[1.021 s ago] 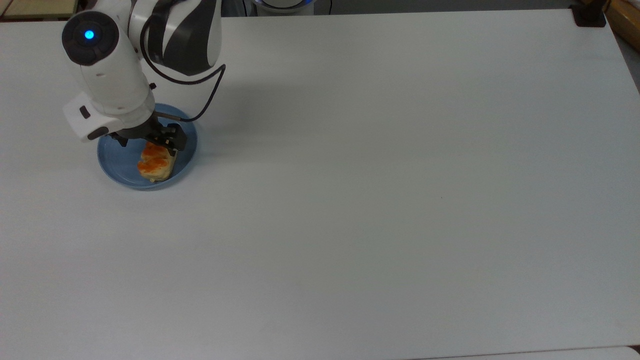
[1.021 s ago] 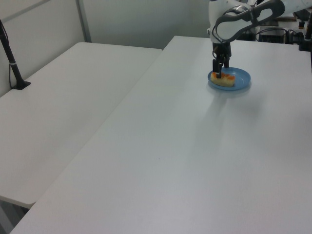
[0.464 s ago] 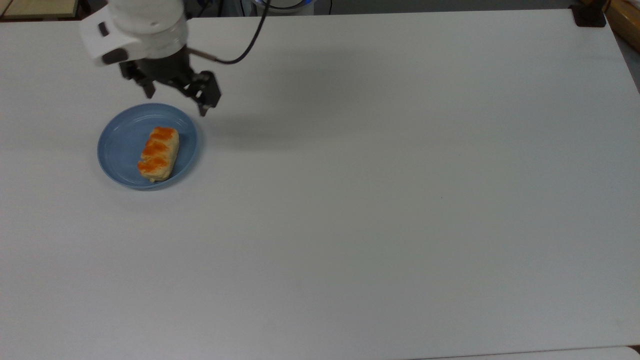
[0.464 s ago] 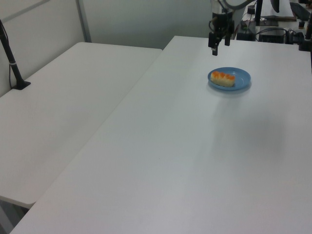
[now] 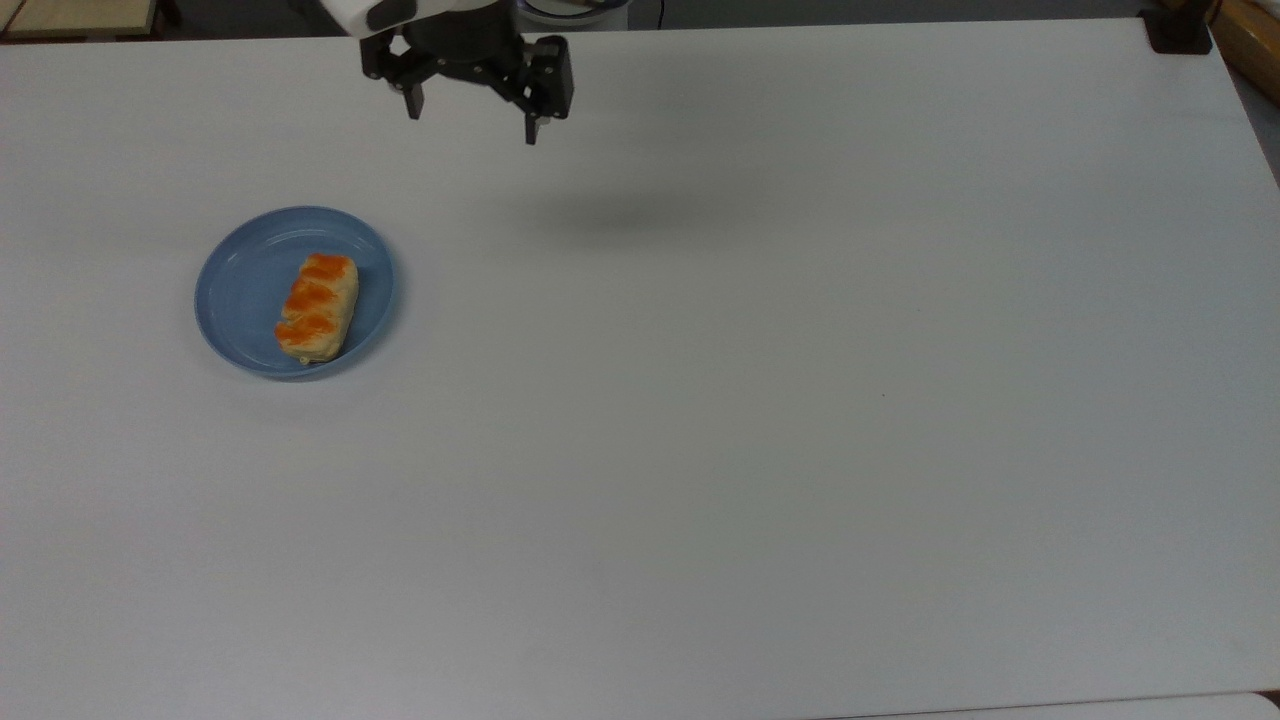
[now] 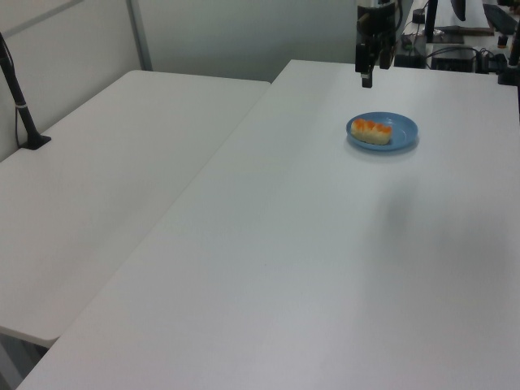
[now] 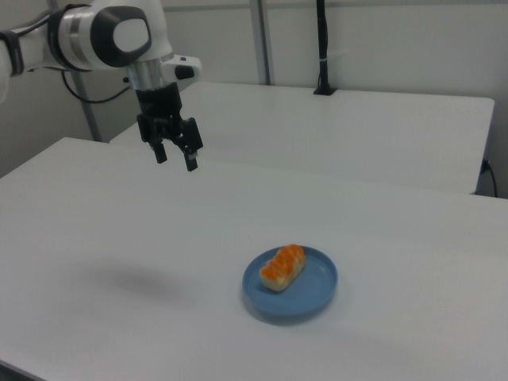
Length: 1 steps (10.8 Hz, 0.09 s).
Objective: Put the bread on a plate
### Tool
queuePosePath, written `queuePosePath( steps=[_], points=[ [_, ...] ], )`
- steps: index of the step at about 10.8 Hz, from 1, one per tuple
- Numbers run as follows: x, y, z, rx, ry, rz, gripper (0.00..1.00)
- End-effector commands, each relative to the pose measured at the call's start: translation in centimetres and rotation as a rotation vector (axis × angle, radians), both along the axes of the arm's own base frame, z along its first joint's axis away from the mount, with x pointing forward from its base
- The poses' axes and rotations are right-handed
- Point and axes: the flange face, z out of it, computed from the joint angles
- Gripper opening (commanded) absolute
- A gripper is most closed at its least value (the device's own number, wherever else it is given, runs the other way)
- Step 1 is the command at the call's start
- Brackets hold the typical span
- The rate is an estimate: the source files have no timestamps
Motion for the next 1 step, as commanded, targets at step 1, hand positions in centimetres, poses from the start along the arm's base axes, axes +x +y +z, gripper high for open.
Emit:
queuePosePath(
  steps=[1],
  points=[
    [-1.14, 0.1, 0.42, 0.0, 0.007, 0.022, 1.0]
  ],
)
